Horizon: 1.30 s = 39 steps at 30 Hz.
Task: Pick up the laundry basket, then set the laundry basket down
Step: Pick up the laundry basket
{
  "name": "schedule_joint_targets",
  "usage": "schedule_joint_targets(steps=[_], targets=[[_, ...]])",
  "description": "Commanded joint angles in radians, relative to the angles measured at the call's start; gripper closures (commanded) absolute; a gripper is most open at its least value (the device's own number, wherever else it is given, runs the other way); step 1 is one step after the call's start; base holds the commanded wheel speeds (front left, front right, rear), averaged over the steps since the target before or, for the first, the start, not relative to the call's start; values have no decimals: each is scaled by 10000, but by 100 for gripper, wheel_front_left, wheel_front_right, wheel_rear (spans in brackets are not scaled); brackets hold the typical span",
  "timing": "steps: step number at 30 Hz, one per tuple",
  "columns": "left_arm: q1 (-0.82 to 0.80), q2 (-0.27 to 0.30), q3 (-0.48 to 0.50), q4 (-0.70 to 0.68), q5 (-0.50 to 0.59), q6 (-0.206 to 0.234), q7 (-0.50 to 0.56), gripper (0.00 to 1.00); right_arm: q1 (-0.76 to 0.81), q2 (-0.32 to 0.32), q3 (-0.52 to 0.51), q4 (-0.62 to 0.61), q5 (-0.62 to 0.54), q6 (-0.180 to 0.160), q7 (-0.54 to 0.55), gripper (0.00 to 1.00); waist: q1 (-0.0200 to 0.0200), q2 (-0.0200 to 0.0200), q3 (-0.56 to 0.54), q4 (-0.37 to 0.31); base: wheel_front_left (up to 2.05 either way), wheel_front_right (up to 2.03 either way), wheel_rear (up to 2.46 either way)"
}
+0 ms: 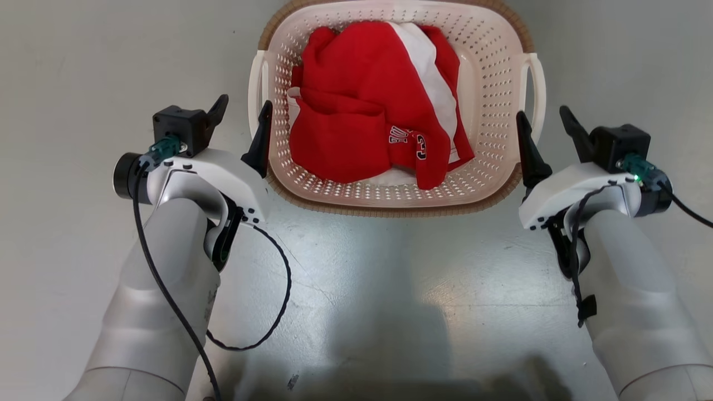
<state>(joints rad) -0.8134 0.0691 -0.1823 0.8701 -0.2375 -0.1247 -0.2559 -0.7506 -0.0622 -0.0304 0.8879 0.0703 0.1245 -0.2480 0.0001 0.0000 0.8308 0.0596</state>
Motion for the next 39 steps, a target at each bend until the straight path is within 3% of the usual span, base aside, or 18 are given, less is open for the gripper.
schedule_joint_targets(steps=[1, 23, 39], targets=[[-23, 336, 109, -50, -74, -59, -59, 0, 148, 120, 213, -56, -150, 62, -138, 0, 0, 0, 104, 16, 0, 0, 0], [-1144, 575, -849, 797, 135, -59, -59, 0, -741, 120, 362, 253, -561, 62, -138, 0, 0, 0, 1022, 48, 0, 0, 0], [-2110, 561, -1565, 2399, 158, -59, -59, 0, -1314, 120, 908, 737, -120, 62, -138, 0, 0, 0, 1208, -114, 0, 0, 0]])
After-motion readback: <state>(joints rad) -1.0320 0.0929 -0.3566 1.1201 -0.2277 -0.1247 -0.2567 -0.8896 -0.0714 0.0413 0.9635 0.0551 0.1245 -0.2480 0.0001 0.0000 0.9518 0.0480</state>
